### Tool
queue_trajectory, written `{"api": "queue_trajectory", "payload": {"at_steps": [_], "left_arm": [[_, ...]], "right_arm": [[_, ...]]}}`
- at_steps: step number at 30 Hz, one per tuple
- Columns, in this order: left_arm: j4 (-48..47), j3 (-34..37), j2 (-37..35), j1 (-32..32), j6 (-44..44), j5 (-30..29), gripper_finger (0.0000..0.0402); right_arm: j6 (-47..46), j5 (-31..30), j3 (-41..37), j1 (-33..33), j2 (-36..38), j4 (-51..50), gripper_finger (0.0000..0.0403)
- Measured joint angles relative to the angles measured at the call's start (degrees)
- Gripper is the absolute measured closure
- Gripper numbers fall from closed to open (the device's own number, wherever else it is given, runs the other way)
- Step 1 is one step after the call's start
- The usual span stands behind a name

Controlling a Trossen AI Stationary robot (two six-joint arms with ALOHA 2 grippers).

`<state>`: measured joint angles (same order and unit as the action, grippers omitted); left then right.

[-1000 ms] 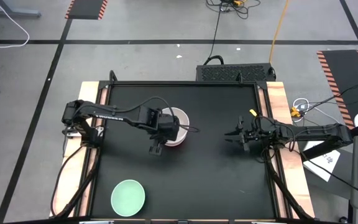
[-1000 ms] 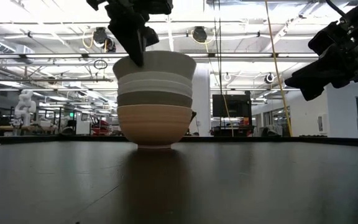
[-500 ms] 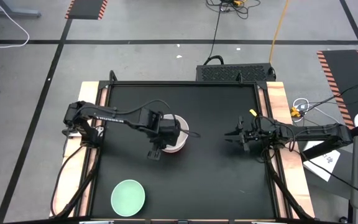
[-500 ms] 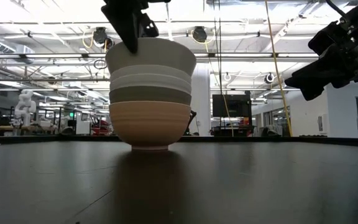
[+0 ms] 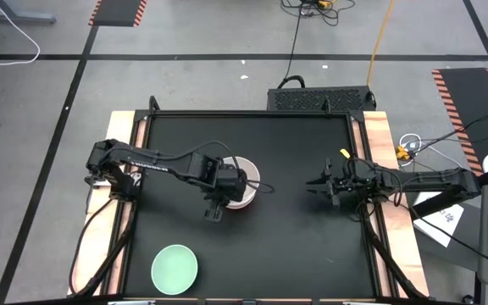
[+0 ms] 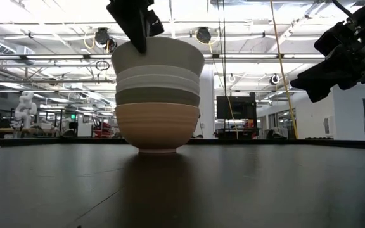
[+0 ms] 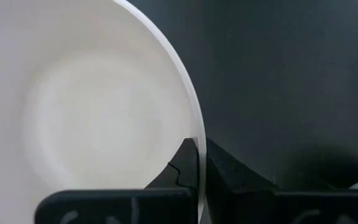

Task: Nest bowls inside each other
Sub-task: Stack the gray bowl on top of the white bowl

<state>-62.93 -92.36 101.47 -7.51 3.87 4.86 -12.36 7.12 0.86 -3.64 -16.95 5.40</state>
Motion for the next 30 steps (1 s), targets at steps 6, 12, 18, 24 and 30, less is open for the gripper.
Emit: {"api": "queue_trajectory", "payload": {"at_steps": [6,12,18,24,30], "left_arm": [[0.4,0.3,0.9,-0.3,-0.4,-0.4,0.0397],[1.2,0.2,3.2,-0.9,0.5,-1.6,0.0397],[1.4,0.2,3.2,-0.5,0.2,-1.2,0.0397],[0.9,0.3,2.7,-0.5,0.0,-1.0,0.0395],[1.0,0.4,2.7,-0.4,-0.4,-0.9,0.0384]], "right_arm": [[0.0,0.4,0.0,0.0,0.0,0.0,0.0289],[0.0,0.4,0.0,0.0,0.0,-0.1,0.0289],[0.1,0.4,0.0,0.0,0.0,-0.5,0.0289],[0.2,0.4,0.0,0.0,0.0,-0.5,0.0289],[0.1,0.4,0.0,0.0,0.0,-0.5,0.0289]]}}
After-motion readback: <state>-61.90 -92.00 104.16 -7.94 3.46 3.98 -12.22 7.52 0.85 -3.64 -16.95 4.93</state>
